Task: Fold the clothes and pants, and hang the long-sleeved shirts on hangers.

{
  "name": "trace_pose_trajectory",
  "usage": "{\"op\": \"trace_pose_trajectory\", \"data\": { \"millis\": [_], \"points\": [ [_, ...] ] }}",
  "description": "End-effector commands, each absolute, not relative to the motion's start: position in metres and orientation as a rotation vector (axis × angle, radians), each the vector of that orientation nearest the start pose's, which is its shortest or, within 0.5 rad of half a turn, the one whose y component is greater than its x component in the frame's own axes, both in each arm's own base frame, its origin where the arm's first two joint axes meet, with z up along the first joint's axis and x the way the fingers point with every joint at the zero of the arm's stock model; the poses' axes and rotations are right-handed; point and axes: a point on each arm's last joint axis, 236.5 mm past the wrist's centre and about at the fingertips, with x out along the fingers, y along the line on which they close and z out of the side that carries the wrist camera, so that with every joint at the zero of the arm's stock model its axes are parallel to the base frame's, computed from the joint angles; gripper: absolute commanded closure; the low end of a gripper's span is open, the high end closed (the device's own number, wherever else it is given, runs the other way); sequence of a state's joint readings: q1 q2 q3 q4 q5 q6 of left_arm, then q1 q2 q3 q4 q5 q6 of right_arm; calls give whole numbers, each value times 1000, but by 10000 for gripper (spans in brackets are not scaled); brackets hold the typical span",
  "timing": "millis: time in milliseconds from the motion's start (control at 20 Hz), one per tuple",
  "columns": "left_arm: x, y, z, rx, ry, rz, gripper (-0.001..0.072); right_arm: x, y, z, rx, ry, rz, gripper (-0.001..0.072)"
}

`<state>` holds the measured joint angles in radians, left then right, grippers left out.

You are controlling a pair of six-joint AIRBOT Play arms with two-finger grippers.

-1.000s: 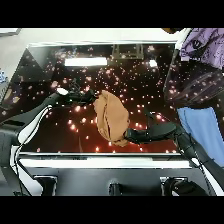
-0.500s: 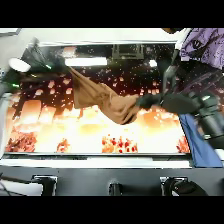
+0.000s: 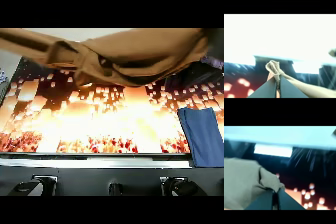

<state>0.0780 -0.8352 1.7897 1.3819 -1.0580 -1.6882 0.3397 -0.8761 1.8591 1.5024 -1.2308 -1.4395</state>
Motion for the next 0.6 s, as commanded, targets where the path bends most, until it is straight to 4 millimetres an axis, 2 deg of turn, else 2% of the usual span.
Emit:
{"op": "trace_pose_trajectory", "data": {
  "millis": [0,50,100,150,200,300,350,450,550],
  "points": [
    [224,25,493,-249,1,112,697,265,68,464,51,196,226,682],
    [222,26,491,-249,9,115,698,271,69,459,56,213,220,682],
    [228,25,481,-253,48,115,698,283,73,451,70,244,215,681],
    [241,23,465,-260,107,109,698,298,78,438,81,288,211,681],
    [258,19,441,-271,193,101,697,318,87,416,75,354,211,681],
    [300,8,378,-281,397,64,697,361,107,355,45,522,212,681],
    [322,2,341,-302,503,46,697,382,120,318,37,615,221,681],
    [359,-5,254,-329,718,45,696,420,150,246,46,762,259,681],
    [382,-11,163,-335,911,58,695,453,177,168,74,902,287,681]
  ]
}}
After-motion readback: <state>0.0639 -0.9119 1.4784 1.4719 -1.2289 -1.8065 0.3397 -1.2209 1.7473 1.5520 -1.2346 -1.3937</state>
